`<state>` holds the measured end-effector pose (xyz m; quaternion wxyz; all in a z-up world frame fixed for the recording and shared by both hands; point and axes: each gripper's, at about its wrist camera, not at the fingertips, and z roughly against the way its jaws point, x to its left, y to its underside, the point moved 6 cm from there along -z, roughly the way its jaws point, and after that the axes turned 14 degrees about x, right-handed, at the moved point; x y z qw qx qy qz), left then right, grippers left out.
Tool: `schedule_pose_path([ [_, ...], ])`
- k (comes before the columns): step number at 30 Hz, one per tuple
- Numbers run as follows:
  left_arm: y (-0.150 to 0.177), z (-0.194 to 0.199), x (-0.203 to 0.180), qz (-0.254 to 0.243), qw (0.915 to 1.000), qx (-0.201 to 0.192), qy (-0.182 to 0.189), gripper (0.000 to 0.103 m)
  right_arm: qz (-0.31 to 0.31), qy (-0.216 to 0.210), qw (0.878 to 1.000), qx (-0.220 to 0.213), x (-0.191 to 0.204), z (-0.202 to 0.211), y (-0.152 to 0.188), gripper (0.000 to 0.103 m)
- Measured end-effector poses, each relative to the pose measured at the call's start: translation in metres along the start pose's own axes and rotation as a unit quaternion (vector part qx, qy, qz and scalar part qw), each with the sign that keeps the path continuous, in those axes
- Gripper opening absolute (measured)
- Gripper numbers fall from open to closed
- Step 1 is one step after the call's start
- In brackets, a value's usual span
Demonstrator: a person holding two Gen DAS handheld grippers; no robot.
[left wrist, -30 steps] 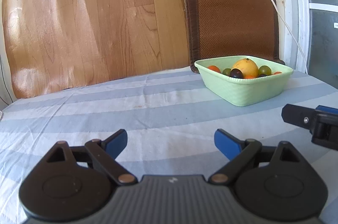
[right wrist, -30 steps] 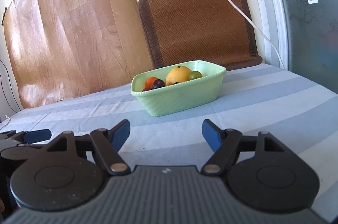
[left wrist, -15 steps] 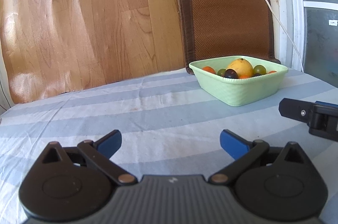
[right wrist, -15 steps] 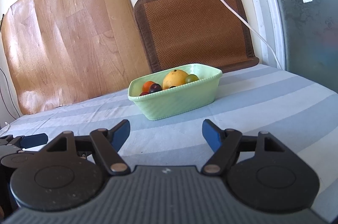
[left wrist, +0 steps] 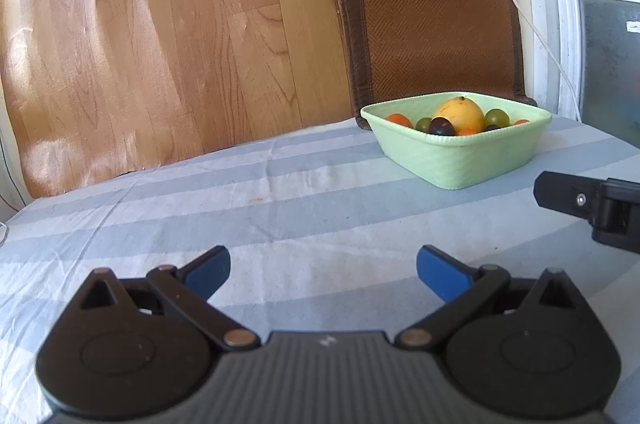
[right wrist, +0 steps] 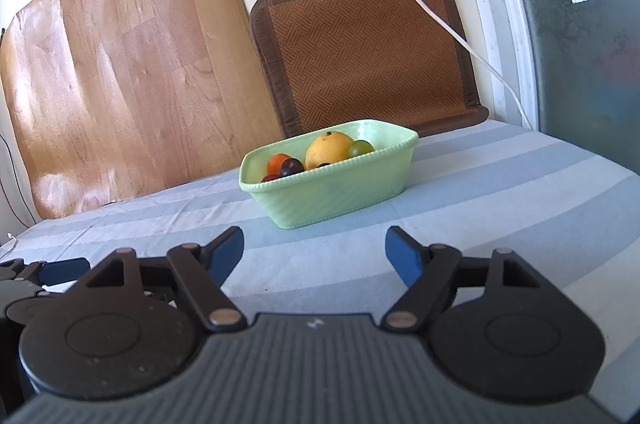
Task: Organize fruits
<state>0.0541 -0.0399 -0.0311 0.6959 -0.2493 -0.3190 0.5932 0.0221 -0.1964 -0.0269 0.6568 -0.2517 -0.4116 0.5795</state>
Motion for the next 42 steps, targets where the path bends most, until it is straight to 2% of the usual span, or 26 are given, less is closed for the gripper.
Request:
schedule_pose_path([
  [20,0.001,-0.002,-0.004,-0.020,0.9993,0.010,-0.029,0.103,-0.001,-0.001,1.000,-0.001,-0.002,-0.001,-0.001,0.081],
  [25,0.001,-0.002,-0.007,-0.039,0.9983,0.007,-0.042,0.103,-0.001,0.000,1.000,-0.001,-0.001,-0.001,0.000,0.081],
  [30,0.002,-0.003,-0.011,-0.059,0.9976,0.010,-0.035,0.103,-0.001,0.000,1.000,-0.001,-0.001,0.000,0.000,0.081],
  [42,0.001,-0.005,-0.007,-0.053,0.9981,0.016,-0.029,0.103,-0.001,0.000,1.000,0.000,-0.002,0.000,-0.001,0.082],
])
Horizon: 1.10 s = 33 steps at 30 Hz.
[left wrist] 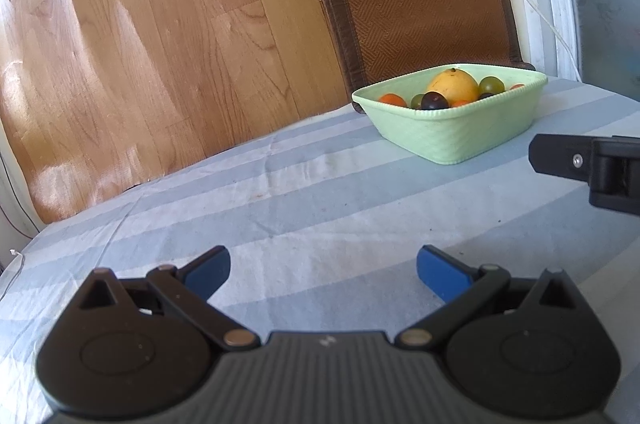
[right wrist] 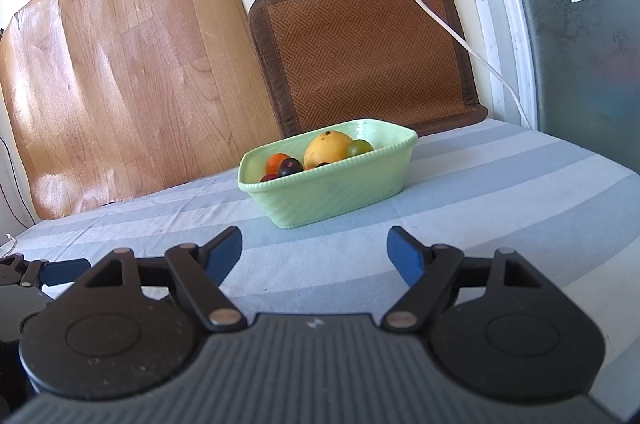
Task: Organize fruits
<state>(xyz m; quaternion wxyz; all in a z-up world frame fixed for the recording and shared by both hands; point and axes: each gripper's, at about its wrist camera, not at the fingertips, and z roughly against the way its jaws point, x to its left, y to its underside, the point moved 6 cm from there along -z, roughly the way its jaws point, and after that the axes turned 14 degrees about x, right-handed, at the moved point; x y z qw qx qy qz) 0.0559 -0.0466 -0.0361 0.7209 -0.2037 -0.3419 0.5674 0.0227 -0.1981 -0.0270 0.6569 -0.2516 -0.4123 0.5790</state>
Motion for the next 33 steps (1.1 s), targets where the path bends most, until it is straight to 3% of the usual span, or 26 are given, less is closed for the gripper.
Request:
schedule_pose_path([
  [33,0.0007,0.0019,-0.0001,0.005,1.0000,-0.003,0.000,0.103,-0.004,0.003,1.000,-0.004,-0.0001,0.0014,0.0002,0.083],
])
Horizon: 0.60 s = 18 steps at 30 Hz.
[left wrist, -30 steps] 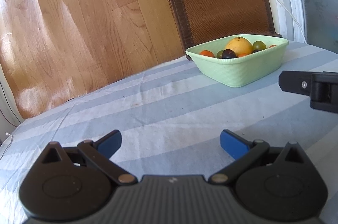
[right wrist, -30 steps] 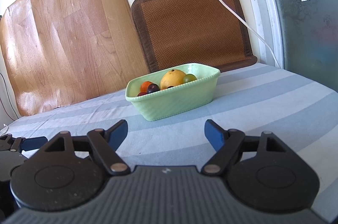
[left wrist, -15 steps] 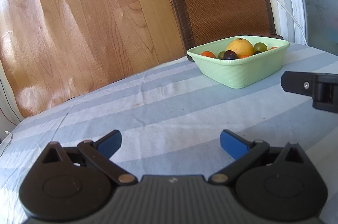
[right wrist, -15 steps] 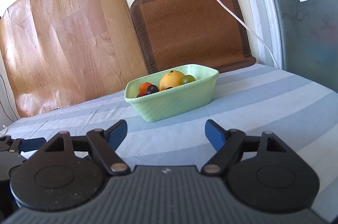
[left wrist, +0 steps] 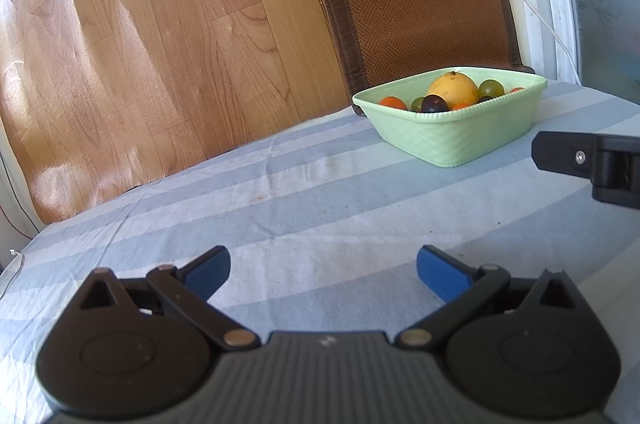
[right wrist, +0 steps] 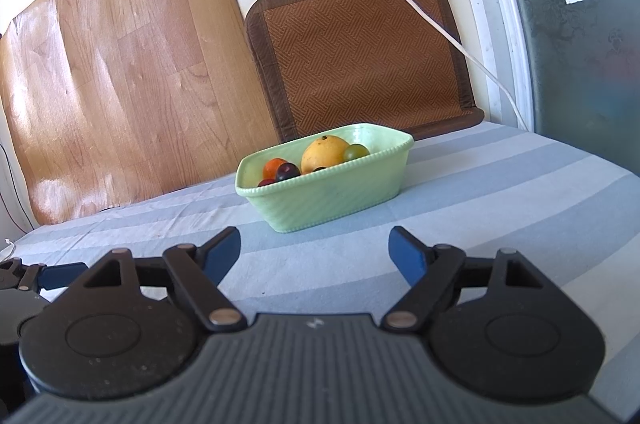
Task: Organize fruits
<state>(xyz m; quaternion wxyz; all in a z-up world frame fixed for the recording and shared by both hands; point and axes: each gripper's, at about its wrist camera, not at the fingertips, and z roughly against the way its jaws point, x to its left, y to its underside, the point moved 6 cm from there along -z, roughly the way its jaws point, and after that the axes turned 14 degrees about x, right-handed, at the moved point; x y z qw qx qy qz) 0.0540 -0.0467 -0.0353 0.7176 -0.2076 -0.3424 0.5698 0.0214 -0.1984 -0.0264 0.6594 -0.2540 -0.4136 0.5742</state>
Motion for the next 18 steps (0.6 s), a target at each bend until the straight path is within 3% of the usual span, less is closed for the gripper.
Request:
schedule_pose_path([
  [18,0.0000,-0.0002,0.0000,-0.001,1.0000,0.000,-0.001,0.103,-0.002,0.000,1.000,-0.002,-0.0002,0.0018,-0.0018,0.083],
])
